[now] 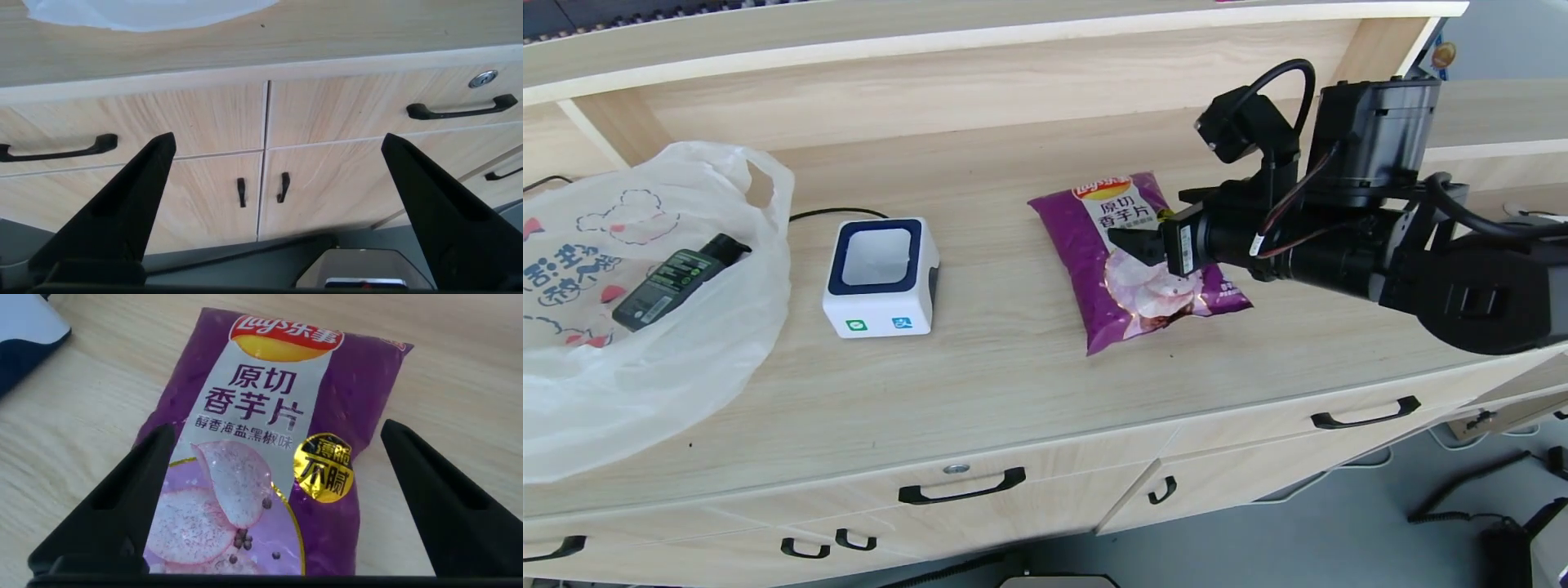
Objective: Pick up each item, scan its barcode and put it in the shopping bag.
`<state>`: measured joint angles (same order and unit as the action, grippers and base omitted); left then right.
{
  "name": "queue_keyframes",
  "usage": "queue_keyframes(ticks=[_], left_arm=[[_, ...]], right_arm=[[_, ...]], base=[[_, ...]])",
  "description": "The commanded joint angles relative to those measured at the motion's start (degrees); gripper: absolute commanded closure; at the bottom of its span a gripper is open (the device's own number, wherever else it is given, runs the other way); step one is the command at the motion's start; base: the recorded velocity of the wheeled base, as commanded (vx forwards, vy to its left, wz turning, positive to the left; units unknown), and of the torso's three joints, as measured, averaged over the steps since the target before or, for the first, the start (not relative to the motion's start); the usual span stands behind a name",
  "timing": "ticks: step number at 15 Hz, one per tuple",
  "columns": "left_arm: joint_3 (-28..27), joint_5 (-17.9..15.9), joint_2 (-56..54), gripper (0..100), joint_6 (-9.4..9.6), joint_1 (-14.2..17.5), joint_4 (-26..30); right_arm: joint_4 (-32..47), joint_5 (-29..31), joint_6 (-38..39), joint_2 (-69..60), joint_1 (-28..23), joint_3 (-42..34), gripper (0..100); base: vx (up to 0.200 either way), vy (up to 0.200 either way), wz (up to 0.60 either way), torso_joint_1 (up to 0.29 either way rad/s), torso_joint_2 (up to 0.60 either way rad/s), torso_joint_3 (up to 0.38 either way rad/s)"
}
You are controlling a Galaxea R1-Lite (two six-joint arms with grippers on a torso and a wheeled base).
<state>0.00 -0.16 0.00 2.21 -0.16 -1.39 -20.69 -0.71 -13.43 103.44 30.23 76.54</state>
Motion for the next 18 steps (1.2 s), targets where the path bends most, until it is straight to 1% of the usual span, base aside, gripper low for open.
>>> queue_keyframes(ticks=[1,3,5,7,10,11,12,13,14,16,18], left_arm=[[0.00,-0.02,0.09,0,-0.01,-0.02,-0.02],[0.00,0.07,0.09,0,-0.01,0.07,-0.02],[0.00,-0.02,0.09,0,-0.01,-0.02,-0.02],[0.00,0.07,0.09,0,0.08,-0.02,-0.02],[0.00,0.07,0.09,0,0.17,0.07,-0.02],[0.00,0.07,0.09,0,0.17,-0.02,-0.02],[0.00,0.07,0.09,0,0.25,-0.02,-0.02],[0.00,0.07,0.09,0,0.34,-0.02,-0.02],[0.00,0.07,0.09,0,0.25,-0.02,-0.02],[0.00,0.07,0.09,0,0.34,0.07,-0.10],[0.00,-0.02,0.09,0,0.34,0.07,-0.02]], right_arm=[[0.56,0.88,0.16,0.89,1.41,0.97,0],[0.56,2.38,0.95,1.33,1.76,0.71,0],[0.56,2.46,0.95,2.03,1.94,1.33,0],[0.65,4.40,0.95,3.61,2.02,2.38,0],[1.53,4.57,1.04,5.37,1.85,3.61,0],[2.93,4.84,1.04,5.81,1.32,4.31,0],[3.90,5.19,0.87,6.51,0.79,6.60,0],[4.43,7.21,0.69,7.13,0.44,8.09,0],[5.39,7.91,0.78,7.57,0.44,9.41,0],[6.71,7.74,0.69,8.54,0.53,11.17,0],[7.59,5.63,0.78,8.45,0.53,10.91,0]], base=[[0.000,0.000,0.00,0.000,0.00,0.000],[0.000,0.000,0.00,0.000,0.00,0.000],[0.000,0.000,0.00,0.000,0.00,0.000],[0.000,0.000,0.00,0.000,0.00,0.000],[0.000,0.000,0.00,0.000,0.00,0.000],[0.000,0.000,0.00,0.000,0.00,0.000],[0.000,0.000,0.00,0.000,0.00,0.000],[0.000,0.000,0.00,0.000,0.00,0.000],[0.000,0.000,0.00,0.000,0.00,0.000],[0.000,0.000,0.00,0.000,0.00,0.000],[0.000,0.000,0.00,0.000,0.00,0.000]])
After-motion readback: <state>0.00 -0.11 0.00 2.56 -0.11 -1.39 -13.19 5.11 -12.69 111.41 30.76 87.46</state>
